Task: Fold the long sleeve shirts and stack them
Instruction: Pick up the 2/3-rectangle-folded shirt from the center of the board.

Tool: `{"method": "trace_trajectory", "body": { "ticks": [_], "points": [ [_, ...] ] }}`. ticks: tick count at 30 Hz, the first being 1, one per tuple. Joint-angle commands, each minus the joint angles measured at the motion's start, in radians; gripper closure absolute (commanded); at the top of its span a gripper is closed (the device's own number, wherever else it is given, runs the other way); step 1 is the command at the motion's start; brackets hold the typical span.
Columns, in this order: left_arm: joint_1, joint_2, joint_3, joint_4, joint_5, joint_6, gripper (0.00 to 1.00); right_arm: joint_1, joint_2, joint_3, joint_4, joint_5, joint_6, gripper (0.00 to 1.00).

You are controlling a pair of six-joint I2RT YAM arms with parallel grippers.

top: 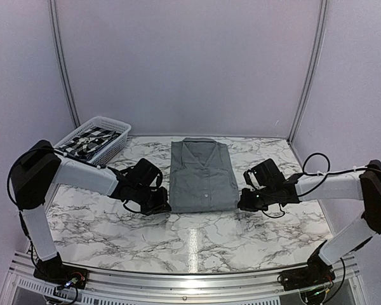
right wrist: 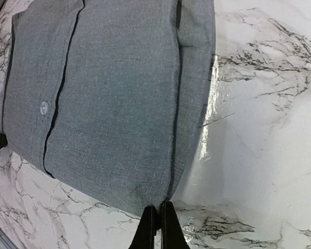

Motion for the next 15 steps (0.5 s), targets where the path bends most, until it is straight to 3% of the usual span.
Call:
{"method": "trace_trajectory", "body": {
  "ticks": [1, 15],
  "points": [
    [-0.027, -0.096, -0.040, -0.026, -0.044, 0.026, 1.00, 0.018, -0.087, -0.028, -0.037, -0.009, -0.003, 1.00],
    [-0.195, -0.421, -0.194, -0.117, -0.252, -0.011, 1.00, 0.226, -0.386, -0.070, -0.170, 0.118, 0.120, 1.00]
  ]
}}
